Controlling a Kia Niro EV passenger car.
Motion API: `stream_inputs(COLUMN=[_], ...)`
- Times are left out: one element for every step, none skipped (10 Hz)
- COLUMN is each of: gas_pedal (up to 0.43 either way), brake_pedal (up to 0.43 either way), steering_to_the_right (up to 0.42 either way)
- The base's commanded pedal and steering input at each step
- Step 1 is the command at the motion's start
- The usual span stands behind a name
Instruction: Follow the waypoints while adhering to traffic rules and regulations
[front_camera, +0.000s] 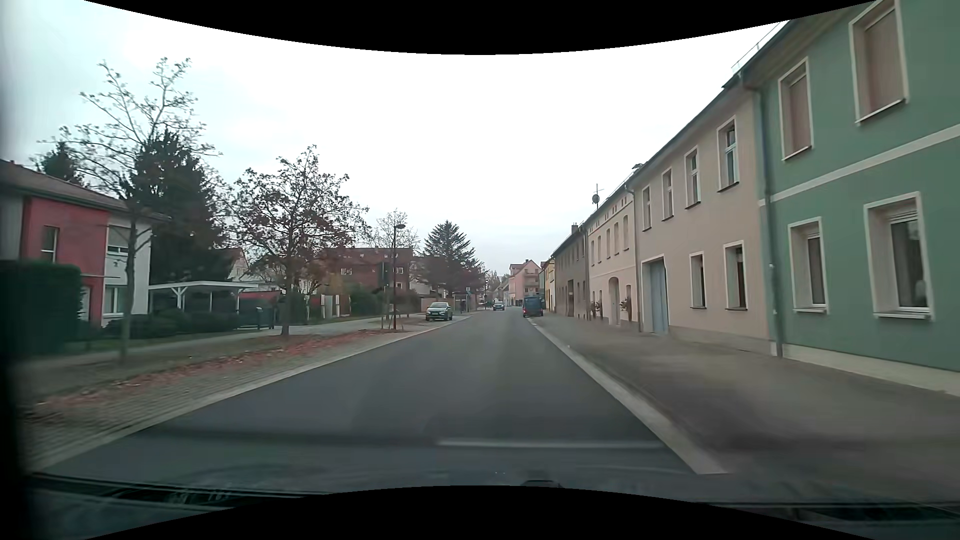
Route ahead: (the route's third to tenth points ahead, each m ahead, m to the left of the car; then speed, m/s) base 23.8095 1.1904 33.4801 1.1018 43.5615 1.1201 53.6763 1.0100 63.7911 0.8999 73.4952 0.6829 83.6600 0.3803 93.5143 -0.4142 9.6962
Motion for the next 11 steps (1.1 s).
stream_inputs(gas_pedal=[0.028,0.0,0.0,0.0,0.0,0.0,0.0,0.0,0.0,0.0,0.0], brake_pedal=[0.0,0.0,0.0,0.0,0.0,0.0,0.0,0.0,0.0,0.0,0.0], steering_to_the_right=[0.006,0.006,0.006,0.006,0.006,0.006,0.006,0.006,0.006,0.006,0.007])
